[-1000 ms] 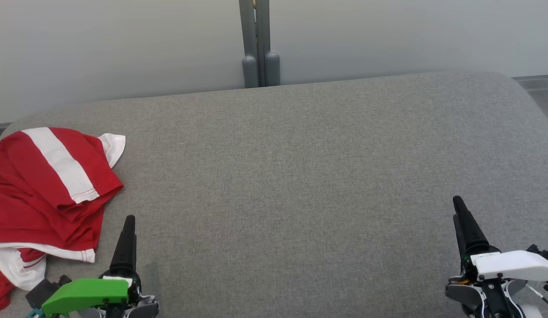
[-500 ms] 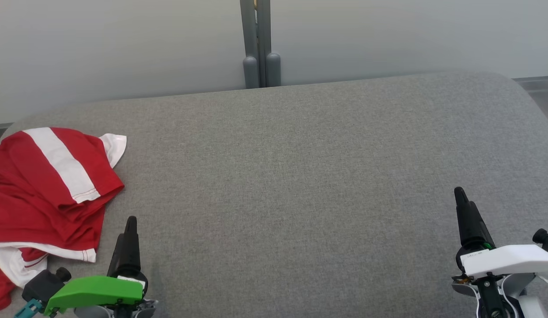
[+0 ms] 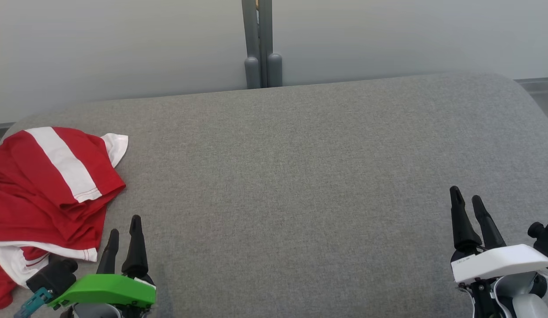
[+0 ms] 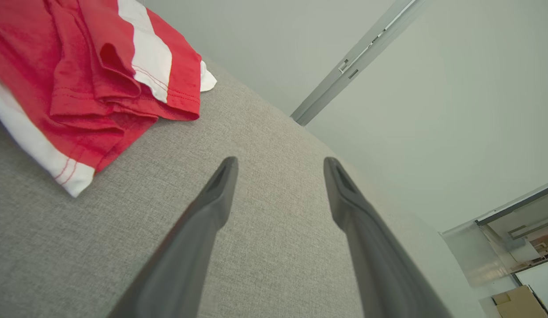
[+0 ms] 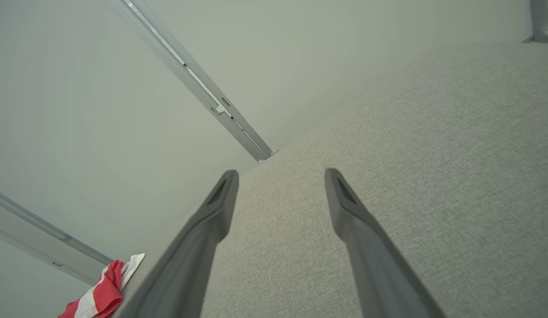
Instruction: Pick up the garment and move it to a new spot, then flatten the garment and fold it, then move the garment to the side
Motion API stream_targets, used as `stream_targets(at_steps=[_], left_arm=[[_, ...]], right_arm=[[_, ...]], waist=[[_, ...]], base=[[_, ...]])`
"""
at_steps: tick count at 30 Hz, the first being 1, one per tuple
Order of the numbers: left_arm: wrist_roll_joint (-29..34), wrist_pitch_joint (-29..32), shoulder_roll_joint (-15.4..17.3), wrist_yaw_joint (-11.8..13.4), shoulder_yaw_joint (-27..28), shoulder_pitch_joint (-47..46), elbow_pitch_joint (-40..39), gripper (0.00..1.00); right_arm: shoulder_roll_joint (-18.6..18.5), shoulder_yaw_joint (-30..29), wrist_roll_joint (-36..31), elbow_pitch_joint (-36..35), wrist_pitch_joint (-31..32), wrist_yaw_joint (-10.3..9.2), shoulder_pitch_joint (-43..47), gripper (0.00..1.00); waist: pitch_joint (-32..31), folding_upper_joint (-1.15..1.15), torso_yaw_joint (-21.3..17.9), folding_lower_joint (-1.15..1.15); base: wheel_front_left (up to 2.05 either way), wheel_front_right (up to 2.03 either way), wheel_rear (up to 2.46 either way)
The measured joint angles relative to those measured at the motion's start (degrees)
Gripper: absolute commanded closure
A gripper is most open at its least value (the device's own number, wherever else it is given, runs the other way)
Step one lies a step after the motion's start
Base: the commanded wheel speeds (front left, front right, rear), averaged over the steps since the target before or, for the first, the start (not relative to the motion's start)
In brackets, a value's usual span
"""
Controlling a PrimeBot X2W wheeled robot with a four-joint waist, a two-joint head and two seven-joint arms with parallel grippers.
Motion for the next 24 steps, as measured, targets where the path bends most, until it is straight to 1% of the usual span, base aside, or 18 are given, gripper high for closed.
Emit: stream_targets(at_steps=[9, 24], left_arm=[[9.58, -1.43, 1.05, 1.02, -1.45, 0.22, 0.26, 0.0], [18.59, -3.64, 2.12, 1.03, -2.79, 0.34, 1.77, 0.0]], right_arm=[[-0.87, 0.83, -7.86, -0.01, -1.64, 0.0, 0.38, 0.0], [-1.64, 0.29, -17.97, 1.02, -4.02, 0.0, 1.19, 0.0]], waist=[[-0.28, 0.0, 0.2, 0.0], [-0.66, 0.0, 0.35, 0.0]], base=[[0.0, 0.0, 0.0], [0.0, 0.0, 0.0]])
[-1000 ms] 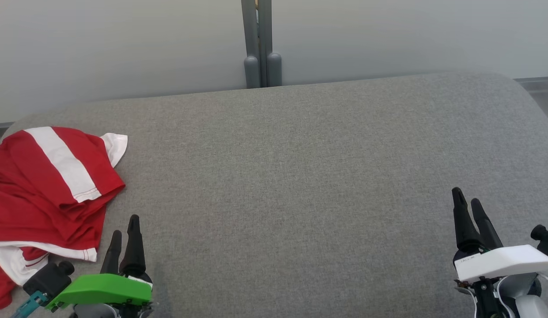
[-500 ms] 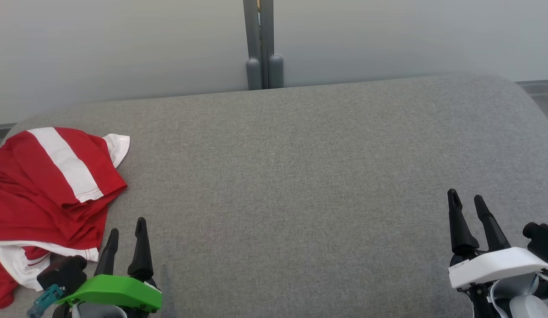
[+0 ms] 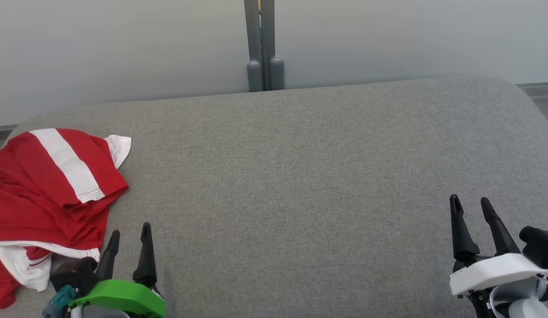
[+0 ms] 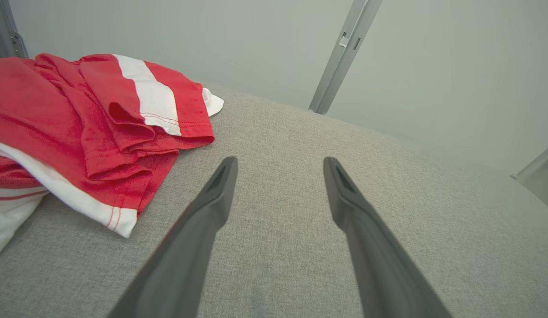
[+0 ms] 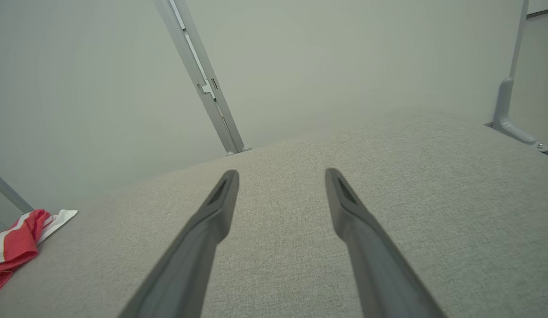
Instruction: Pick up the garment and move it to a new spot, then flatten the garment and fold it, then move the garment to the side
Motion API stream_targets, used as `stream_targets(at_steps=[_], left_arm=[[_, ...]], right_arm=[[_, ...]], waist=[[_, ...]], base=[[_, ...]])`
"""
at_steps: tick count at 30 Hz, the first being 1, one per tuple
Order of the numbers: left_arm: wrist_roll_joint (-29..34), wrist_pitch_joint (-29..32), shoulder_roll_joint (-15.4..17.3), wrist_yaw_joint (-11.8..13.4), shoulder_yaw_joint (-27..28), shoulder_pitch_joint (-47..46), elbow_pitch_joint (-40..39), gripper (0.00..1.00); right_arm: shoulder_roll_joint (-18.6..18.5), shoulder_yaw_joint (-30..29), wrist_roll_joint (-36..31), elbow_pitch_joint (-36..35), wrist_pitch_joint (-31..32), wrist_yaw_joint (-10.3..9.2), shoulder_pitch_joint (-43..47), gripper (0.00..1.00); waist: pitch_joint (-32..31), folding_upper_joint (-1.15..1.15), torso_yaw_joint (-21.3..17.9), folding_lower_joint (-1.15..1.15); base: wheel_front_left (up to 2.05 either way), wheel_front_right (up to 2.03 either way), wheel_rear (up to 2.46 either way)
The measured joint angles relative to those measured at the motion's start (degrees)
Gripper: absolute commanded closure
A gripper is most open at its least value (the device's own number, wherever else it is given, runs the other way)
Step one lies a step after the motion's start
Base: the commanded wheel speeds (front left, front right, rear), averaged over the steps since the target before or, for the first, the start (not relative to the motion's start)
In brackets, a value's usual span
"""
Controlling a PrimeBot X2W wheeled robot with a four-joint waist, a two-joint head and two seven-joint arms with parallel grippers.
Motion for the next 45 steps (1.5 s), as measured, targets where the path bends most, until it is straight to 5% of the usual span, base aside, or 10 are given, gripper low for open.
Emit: stream_targets(at_steps=[45], left_arm=[[19.8, -5.24, -0.26, -1.89, 2.02, 0.68, 6.13, 0.0]], right_arm=[[0.2, -1.03, -16.18, 1.66, -5.56, 0.01, 1.04, 0.0]], waist=[[-0.44, 0.0, 0.84, 0.0]], base=[[0.0, 0.0, 0.0]])
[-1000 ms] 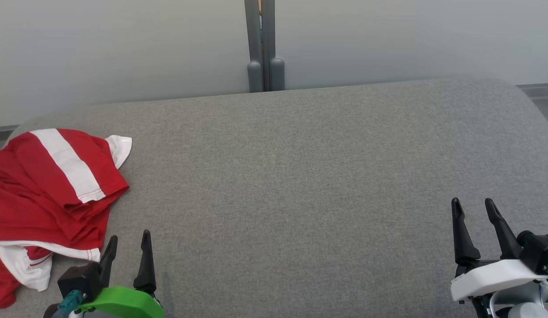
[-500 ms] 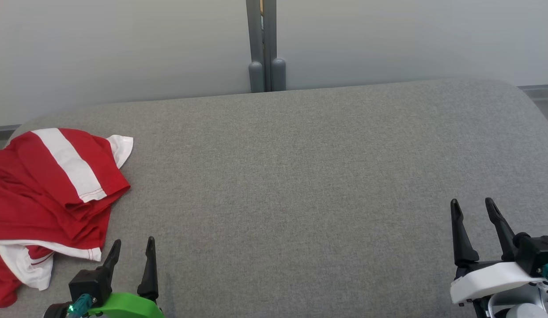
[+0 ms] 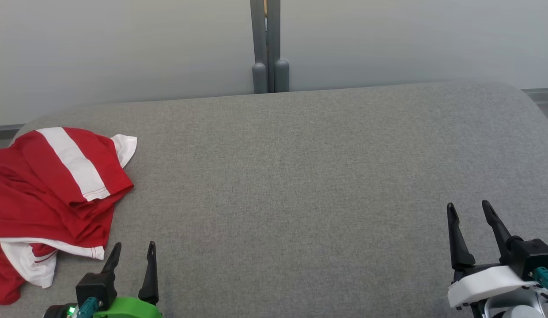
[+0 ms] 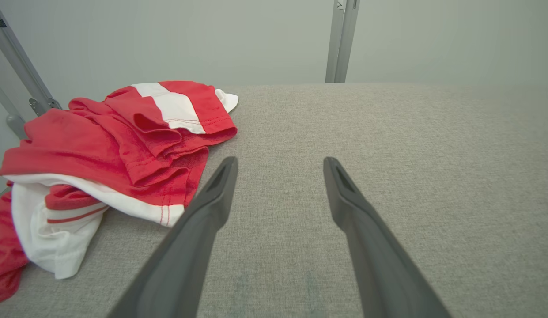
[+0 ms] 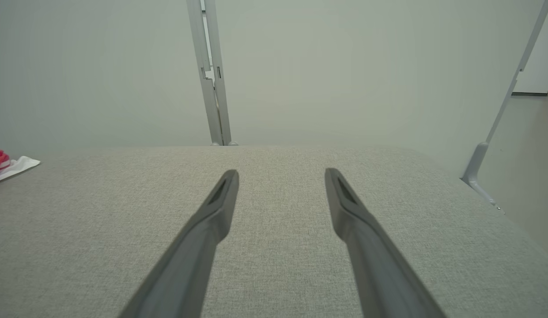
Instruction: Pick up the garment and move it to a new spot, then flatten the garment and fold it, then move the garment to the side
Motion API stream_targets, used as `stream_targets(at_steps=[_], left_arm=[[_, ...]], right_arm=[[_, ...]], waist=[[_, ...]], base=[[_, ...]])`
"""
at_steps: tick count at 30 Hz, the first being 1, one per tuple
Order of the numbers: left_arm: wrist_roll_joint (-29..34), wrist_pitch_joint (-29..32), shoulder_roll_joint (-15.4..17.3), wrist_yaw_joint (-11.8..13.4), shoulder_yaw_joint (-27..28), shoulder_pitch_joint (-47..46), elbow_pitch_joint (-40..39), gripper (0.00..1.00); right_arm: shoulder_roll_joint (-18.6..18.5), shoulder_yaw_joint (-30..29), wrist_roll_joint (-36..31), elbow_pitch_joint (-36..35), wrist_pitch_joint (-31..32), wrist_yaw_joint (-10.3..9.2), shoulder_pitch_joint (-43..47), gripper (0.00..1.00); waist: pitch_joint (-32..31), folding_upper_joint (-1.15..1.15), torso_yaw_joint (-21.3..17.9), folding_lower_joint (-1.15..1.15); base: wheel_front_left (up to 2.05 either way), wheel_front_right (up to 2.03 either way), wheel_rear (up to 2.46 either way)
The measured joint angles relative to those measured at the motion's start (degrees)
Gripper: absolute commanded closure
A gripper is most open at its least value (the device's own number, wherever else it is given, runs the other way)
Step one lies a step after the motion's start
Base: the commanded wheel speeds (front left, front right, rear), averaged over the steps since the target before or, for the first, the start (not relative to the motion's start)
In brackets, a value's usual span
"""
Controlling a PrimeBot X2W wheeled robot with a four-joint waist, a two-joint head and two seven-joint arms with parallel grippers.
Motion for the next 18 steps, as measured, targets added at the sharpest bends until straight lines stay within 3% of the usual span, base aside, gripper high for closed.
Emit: stream_targets(at_steps=[18], left_arm=[[-0.62, -0.77, -1.12, -0.97, 1.63, -0.07, 1.35, 0.0]], right_arm=[[-0.18, 0.25, 1.98, 1.52, -0.8, 0.01, 0.02, 0.0]], waist=[[-0.63, 0.0, 0.25, 0.0]], base=[[0.0, 0.0, 0.0]])
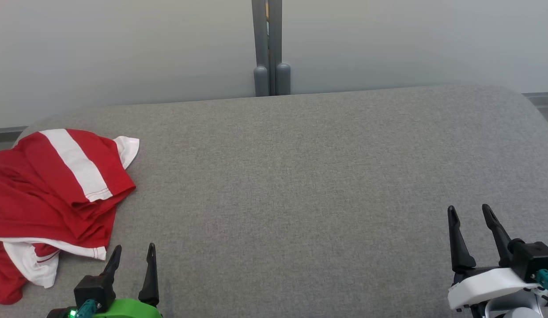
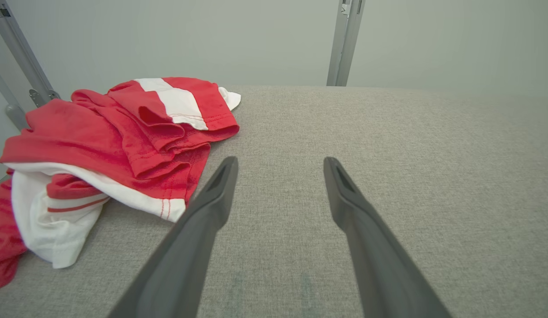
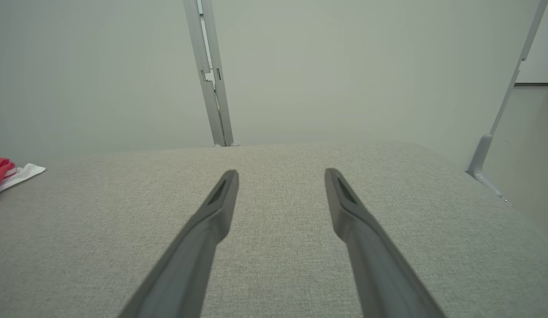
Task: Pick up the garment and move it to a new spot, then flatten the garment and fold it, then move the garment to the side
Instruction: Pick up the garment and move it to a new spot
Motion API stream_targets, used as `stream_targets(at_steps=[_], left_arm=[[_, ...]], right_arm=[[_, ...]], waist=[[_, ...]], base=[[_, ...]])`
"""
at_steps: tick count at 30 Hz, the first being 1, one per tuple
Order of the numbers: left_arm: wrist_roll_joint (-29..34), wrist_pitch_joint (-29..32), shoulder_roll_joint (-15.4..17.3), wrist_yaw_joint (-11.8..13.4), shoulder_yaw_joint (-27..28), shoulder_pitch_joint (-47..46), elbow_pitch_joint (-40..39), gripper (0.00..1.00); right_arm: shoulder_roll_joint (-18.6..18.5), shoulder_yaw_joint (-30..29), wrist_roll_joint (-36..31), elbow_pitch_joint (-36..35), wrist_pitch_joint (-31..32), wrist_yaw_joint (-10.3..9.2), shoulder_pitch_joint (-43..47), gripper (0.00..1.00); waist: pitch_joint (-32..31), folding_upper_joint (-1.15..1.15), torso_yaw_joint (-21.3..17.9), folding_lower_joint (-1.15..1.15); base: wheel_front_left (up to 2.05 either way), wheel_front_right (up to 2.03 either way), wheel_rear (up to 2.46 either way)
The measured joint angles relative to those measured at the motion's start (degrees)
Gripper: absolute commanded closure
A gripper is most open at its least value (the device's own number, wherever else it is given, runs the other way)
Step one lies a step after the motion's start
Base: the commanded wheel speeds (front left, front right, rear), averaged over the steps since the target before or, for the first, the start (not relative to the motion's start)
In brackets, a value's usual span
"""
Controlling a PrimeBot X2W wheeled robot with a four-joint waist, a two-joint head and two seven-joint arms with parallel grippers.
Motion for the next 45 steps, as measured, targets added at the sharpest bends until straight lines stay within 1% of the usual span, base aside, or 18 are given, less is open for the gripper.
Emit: stream_targets(at_steps=[16, 24, 29, 34, 43, 44, 45], left_arm=[[-0.05, 0.0, -0.05, -0.1, -0.35, -0.15, 0.27, 0.0], [-0.32, 0.0, 0.48, -0.11, -0.73, -1.14, 0.11, 0.0], [-0.38, 0.0, 0.68, -0.11, -0.65, -1.4, -0.16, 0.0], [-0.46, -0.01, 0.76, -0.11, -0.51, -1.46, -0.32, 0.0], [-0.91, -0.09, 0.91, -0.11, 1.3, -1.88, -0.82, 0.0], [-1.15, -0.09, 0.81, -0.12, 2.52, -1.88, -1.3, 0.0], [-1.33, -0.09, 0.81, -0.11, 3.27, -1.82, -1.67, 0.0]], right_arm=[[0.51, 0.16, 0.54, 0.13, 0.0, 0.0, 0.26, 0.0], [0.52, 0.91, 0.58, -0.25, 0.0, 0.0, 0.28, 0.0], [0.46, 1.22, 0.63, -0.65, 0.0, 0.0, 0.1, 0.0], [0.57, 1.54, 0.6, -0.74, 0.0, 0.0, -0.12, 0.0], [0.57, 2.91, 0.43, -0.46, 0.0, 0.0, -2.14, 0.0], [0.47, 4.16, 0.3, -0.32, 0.0, 0.0, -2.98, 0.0], [0.4, 4.98, 0.29, -0.1, 0.0, 0.0, -3.68, 0.0]], waist=[[-0.41, 0.0, 0.79, 0.0], [-0.02, 0.0, 3.42, 0.0], [0.27, 0.0, 6.71, 0.0], [0.63, 0.0, 11.1, 0.0], [1.52, 0.0, 20.61, 0.0], [1.78, 0.0, 22.67, 0.0], [1.96, 0.0, 23.58, 0.0]], base=[[0.0, 0.0, 0.0], [0.0, 0.0, 0.0], [0.0, 0.0, 0.0], [0.0, 0.0, 0.0], [0.0, 0.0, 0.0], [0.0, 0.0, 0.0], [0.0, 0.0, 0.0]])
